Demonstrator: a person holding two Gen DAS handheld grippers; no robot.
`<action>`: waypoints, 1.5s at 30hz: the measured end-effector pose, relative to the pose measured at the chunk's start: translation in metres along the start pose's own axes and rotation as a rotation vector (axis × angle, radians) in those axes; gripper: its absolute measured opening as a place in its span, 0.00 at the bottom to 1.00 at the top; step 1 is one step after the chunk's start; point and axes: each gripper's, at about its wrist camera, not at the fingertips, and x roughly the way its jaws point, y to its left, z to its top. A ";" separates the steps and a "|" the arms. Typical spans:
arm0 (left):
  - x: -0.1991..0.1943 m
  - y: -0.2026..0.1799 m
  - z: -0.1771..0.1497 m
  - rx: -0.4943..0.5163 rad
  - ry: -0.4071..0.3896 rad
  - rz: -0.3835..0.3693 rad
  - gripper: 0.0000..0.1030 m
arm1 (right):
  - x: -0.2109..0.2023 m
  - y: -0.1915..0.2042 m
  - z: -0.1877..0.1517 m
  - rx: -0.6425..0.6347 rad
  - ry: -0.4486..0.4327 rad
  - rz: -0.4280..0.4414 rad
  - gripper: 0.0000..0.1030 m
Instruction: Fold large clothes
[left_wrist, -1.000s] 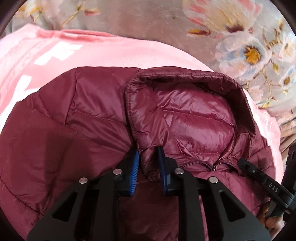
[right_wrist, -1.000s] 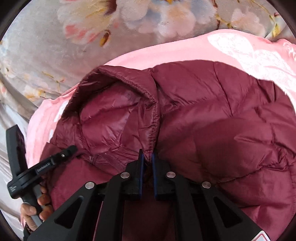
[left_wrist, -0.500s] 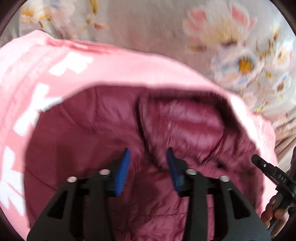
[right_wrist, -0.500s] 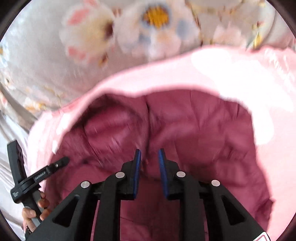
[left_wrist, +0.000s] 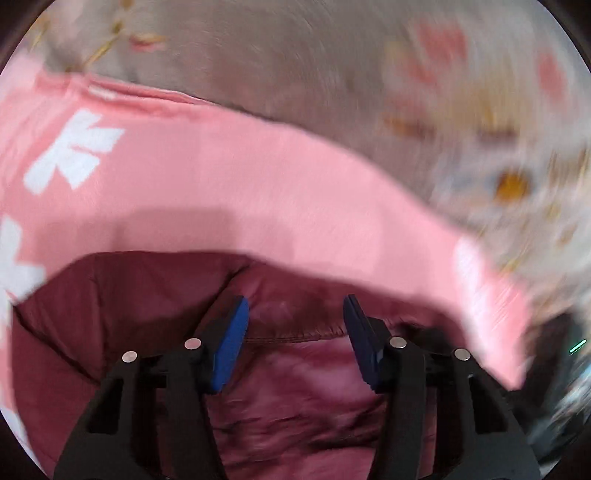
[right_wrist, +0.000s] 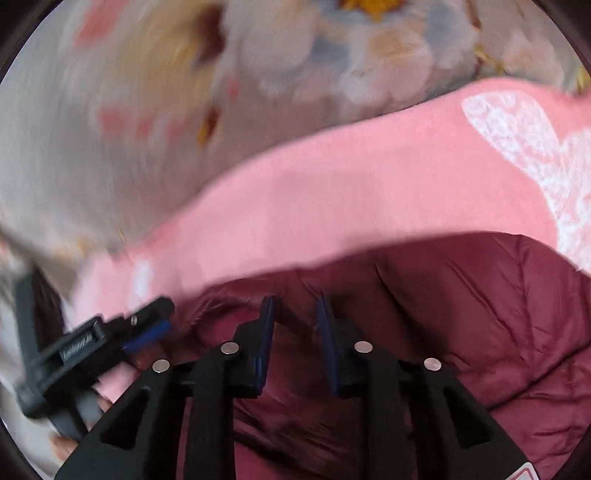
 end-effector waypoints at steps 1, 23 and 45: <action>0.003 0.000 -0.005 0.037 -0.006 0.043 0.49 | -0.002 -0.001 -0.006 -0.051 -0.009 -0.058 0.18; 0.036 -0.018 -0.060 0.300 -0.171 0.303 0.49 | 0.020 0.006 -0.044 -0.355 -0.138 -0.319 0.03; 0.035 -0.022 -0.062 0.321 -0.178 0.343 0.51 | 0.017 0.003 -0.044 -0.338 -0.123 -0.299 0.03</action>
